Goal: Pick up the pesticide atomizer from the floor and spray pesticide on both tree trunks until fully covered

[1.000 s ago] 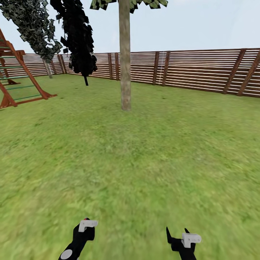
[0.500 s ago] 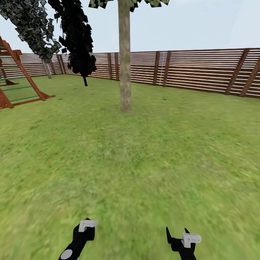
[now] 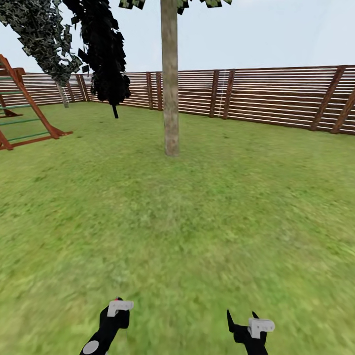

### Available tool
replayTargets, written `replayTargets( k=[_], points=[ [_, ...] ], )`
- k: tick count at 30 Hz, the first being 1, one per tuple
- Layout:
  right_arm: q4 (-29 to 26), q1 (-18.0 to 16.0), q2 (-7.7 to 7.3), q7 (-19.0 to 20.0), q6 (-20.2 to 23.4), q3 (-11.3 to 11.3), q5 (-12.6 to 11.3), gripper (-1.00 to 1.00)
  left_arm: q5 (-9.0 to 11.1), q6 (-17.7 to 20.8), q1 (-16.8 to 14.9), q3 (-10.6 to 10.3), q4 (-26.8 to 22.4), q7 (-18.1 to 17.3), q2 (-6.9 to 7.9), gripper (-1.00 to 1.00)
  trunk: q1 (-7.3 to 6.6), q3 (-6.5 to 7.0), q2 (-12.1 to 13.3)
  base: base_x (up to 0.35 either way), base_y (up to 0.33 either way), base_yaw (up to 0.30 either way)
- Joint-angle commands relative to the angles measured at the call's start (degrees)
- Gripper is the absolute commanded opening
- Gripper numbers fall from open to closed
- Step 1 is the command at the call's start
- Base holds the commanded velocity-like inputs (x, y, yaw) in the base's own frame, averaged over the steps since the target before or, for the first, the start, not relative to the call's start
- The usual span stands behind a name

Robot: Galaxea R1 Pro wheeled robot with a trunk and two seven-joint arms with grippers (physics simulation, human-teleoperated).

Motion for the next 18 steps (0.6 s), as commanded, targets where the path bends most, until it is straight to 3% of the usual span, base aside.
replayTargets(
  k=[1,18],
  points=[
    [0.0,0.0,0.00,0.0,0.0,0.0,0.0,1.00,0.0,0.0,0.0,0.0,0.0,0.0,0.00,-1.00,0.00,0.00,0.0,0.338,0.000,0.000],
    [0.1,0.0,0.00,0.0,0.0,0.0,0.0,1.00,-0.1,0.2,0.0,0.3,0.1,0.0,0.00,-1.00,0.00,0.00,0.0,0.339,0.000,0.000]
  ],
)
